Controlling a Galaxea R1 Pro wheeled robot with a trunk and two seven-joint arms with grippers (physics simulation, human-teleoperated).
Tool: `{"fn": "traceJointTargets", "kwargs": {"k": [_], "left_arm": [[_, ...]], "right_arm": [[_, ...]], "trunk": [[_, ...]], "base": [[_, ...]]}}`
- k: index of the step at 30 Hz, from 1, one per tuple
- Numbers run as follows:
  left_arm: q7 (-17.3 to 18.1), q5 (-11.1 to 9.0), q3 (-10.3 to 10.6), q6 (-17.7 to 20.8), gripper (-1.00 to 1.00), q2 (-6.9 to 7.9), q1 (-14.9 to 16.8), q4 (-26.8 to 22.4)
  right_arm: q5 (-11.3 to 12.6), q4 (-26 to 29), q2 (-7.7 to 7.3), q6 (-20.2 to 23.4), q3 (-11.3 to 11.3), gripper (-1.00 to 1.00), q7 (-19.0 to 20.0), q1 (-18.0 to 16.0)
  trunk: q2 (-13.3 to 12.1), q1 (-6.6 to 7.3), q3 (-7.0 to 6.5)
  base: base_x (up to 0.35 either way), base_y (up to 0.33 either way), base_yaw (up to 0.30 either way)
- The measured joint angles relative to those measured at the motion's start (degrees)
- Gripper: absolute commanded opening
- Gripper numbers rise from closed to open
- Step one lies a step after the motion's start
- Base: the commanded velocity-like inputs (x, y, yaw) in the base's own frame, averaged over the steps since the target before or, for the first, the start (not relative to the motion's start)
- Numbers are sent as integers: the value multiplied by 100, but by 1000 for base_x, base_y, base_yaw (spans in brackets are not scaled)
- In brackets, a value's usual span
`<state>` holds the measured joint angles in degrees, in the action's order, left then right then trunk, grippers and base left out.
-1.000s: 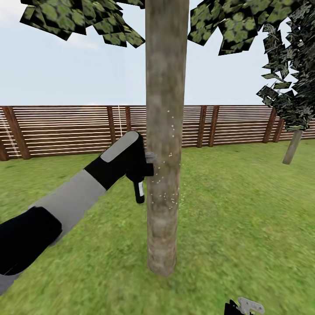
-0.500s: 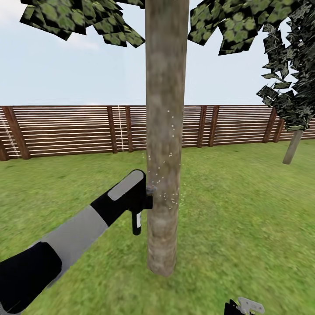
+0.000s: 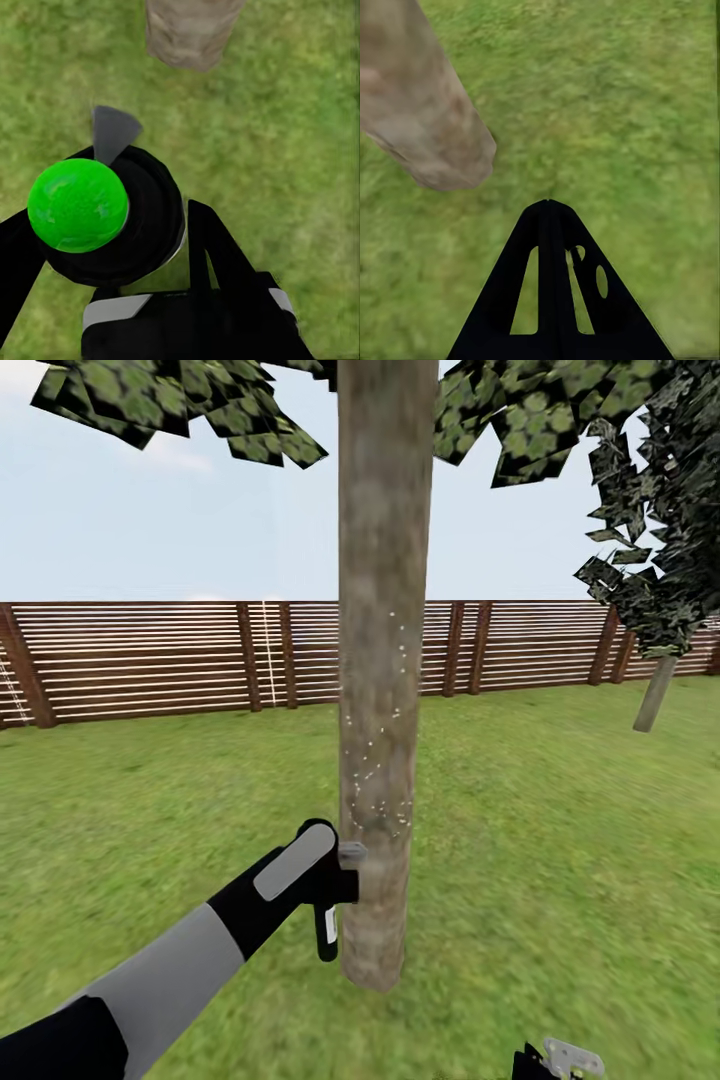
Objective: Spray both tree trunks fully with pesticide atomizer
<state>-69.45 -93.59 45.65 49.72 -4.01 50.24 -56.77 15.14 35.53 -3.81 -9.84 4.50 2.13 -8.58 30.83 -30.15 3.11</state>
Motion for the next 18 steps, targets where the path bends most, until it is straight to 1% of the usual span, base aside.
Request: {"fn": "traceJointTargets", "kwargs": {"k": [2, 6, 9, 18], "left_arm": [[78, 195, -1, 10, -100, 2, -62, -8], [331, 289, -1, 14, -100, 2, -107, 2], [388, 315, 0, 19, -100, 2, -122, 6], [407, 322, 0, 20, -100, 2, -126, 11]], "right_arm": [[0, 0, 0, 0, 2, -100, -5, 1], [6, 0, -5, 0, 7, -100, -8, 1], [13, -1, -6, 1, 12, -100, -10, 1], [17, 0, -7, -1, 13, -100, -6, 2]], "trunk": [[0, 0, 0], [0, 0, 0], [0, 0, 0], [0, 0, 0]], "base": [[0, 330, -242], [0, 332, -246], [0, 333, -248], [0, 333, -248]]}}
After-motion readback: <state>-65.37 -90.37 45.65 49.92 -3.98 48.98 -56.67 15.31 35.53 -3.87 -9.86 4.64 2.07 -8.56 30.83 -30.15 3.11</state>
